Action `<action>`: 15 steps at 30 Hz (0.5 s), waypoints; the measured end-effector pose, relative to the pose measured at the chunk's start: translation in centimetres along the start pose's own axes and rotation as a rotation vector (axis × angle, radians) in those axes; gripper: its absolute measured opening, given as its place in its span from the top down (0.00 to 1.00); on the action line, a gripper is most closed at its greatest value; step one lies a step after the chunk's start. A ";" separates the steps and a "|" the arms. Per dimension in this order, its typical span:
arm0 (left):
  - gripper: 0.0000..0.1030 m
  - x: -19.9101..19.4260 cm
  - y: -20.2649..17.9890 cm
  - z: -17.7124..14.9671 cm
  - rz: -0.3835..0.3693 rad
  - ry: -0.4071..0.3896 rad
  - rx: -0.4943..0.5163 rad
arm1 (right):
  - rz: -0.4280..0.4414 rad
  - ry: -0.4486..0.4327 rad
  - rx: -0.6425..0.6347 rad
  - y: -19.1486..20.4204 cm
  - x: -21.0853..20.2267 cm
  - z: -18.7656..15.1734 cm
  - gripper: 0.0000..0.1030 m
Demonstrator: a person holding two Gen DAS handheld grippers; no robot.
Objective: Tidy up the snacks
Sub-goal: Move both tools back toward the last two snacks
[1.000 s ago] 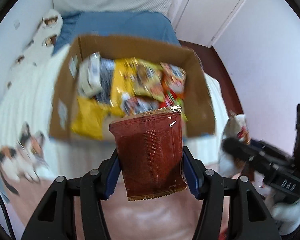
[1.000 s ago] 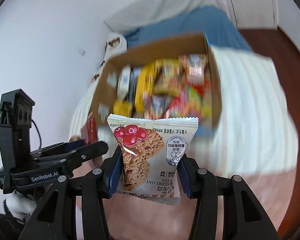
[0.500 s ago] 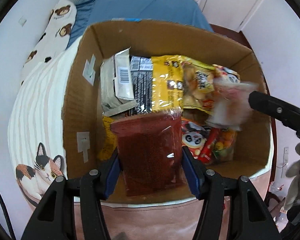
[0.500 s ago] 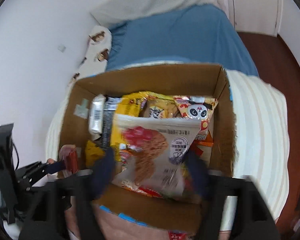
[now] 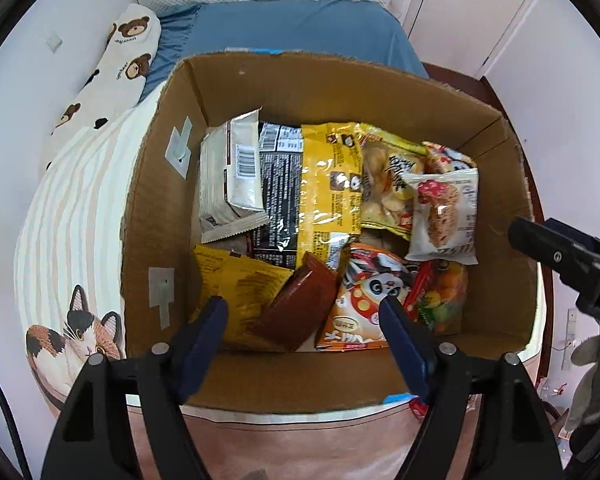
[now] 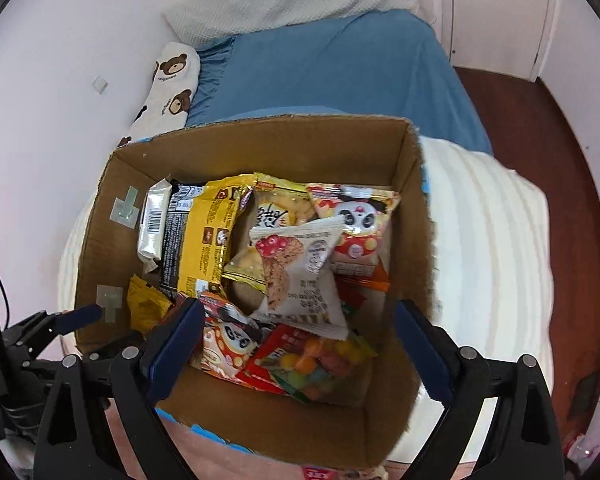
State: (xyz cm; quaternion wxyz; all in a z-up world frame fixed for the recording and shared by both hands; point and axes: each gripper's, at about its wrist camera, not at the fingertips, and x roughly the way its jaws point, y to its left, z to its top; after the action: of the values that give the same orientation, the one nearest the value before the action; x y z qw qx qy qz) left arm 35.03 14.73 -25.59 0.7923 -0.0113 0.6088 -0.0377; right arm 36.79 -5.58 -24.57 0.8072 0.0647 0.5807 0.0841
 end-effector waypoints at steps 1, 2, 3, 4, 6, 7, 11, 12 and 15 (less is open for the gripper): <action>0.26 -0.4 -0.2 -0.3 0.002 -0.016 -0.001 | -0.011 -0.011 -0.001 -0.1 -0.5 -0.3 0.06; 0.26 -0.8 -0.4 -0.5 0.005 -0.028 -0.003 | -0.016 -0.017 -0.002 -0.2 -0.9 -0.5 0.06; 0.26 -1.1 -0.5 -0.7 0.008 -0.044 -0.007 | -0.021 -0.025 -0.002 -0.4 -1.4 -0.9 0.06; 0.26 -1.7 -0.7 -1.1 0.019 -0.069 -0.009 | -0.028 -0.037 0.001 -0.5 -2.0 -1.4 0.06; 0.26 -2.6 -0.9 -1.8 0.040 -0.118 -0.010 | -0.050 -0.057 -0.003 -0.8 -3.0 -2.3 0.06; 0.26 -3.1 -1.0 -2.1 0.048 -0.142 -0.010 | -0.060 -0.067 -0.008 -0.9 -3.5 -2.7 0.06; 0.26 -5.3 -1.8 -3.6 0.069 -0.220 -0.001 | -0.102 -0.119 -0.008 -1.2 -5.6 -5.0 0.06; 0.26 -6.0 -2.0 -4.1 0.071 -0.241 0.004 | -0.109 -0.134 -0.005 -1.2 -6.3 -5.5 0.06; 0.26 -8.0 -2.7 -5.2 0.075 -0.288 0.019 | -0.138 -0.185 -0.007 -0.9 -8.4 -7.2 0.05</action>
State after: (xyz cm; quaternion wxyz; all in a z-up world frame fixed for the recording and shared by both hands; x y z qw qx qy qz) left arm 27.87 12.76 -19.08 0.8724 0.0138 0.4885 -0.0117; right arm 27.37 -8.23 -19.26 0.8614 0.0294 0.5065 0.0240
